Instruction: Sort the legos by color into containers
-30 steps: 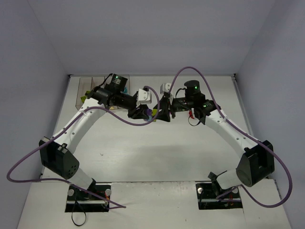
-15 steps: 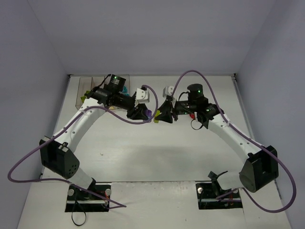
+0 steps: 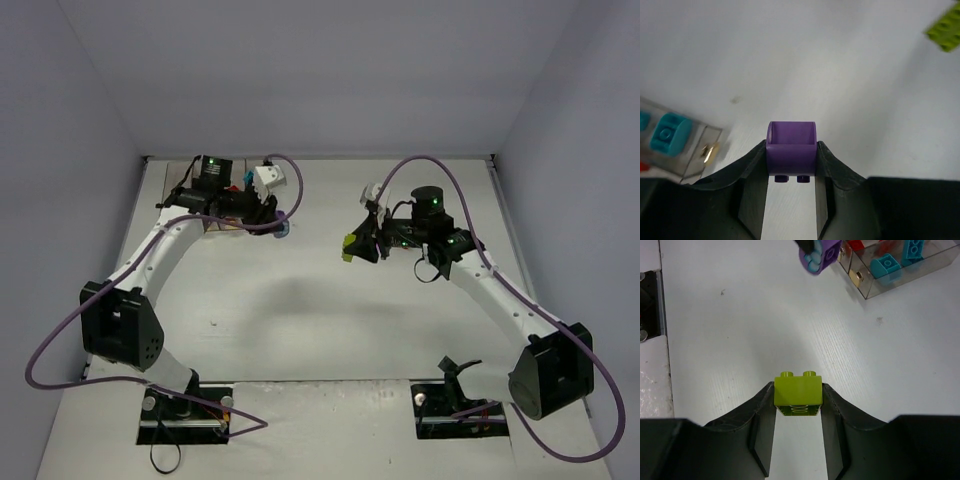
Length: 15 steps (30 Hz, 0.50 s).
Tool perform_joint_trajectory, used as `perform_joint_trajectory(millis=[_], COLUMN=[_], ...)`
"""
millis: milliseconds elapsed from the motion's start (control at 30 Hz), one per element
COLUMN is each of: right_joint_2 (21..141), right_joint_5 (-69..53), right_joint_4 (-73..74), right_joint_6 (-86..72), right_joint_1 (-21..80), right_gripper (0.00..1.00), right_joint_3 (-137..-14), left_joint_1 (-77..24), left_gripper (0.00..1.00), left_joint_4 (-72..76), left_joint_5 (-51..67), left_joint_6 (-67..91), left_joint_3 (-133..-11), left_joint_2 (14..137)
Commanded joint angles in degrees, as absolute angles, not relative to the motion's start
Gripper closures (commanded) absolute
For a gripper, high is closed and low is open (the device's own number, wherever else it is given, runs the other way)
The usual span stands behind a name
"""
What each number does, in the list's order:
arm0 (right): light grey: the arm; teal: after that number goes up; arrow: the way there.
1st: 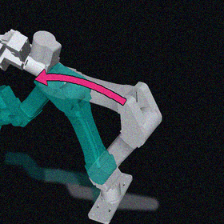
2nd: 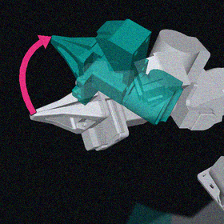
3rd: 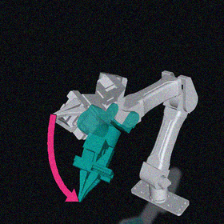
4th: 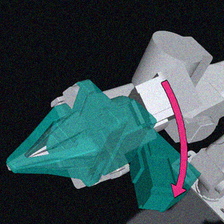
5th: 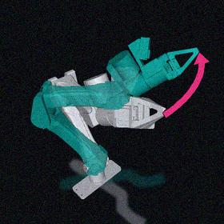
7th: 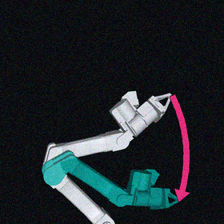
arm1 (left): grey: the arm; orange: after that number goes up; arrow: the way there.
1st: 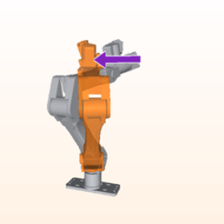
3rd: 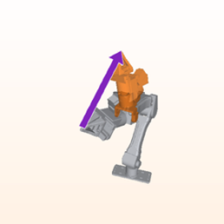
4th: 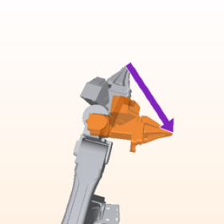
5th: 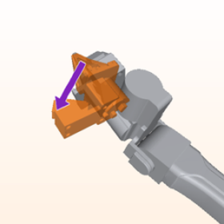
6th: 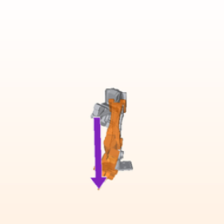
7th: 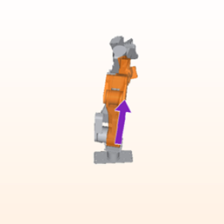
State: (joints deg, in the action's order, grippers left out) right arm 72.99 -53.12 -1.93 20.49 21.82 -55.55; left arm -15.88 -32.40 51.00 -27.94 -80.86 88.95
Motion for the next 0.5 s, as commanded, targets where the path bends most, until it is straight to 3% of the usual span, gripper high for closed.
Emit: perform_joint_trajectory(millis=[0, 100, 267, 467], right_joint_2=[70.49, 69.96, 69.17, 68.29], right_joint_5=[-50.81, -49.84, -49.22, -49.04], right_joint_4=[-5.09, -5.62, -6.50, -7.21], right_joint_6=[18.20, 16.88, 15.39, 13.98], right_joint_1=[22.06, 22.24, 22.59, 22.94], right_gripper=[1.00, 1.00, 1.00, 1.00], right_joint_3=[-54.85, -53.88, -52.91, -51.24], left_joint_1=[-12.84, -11.96, -8.27, -4.22], left_gripper=[0.95, 0.95, 0.95, 0.94], left_joint_4=[-14.52, -12.05, -8.19, -5.54], left_joint_5=[32.48, 13.42, 4.85, 3.43], left_joint_6=[-12.24, -8.09, -1.95, -0.70], left_joint_3=[-80.68, -85.32, -89.46, -95.26], left_joint_2=[87.36, 90.52, 96.23, 103.88])
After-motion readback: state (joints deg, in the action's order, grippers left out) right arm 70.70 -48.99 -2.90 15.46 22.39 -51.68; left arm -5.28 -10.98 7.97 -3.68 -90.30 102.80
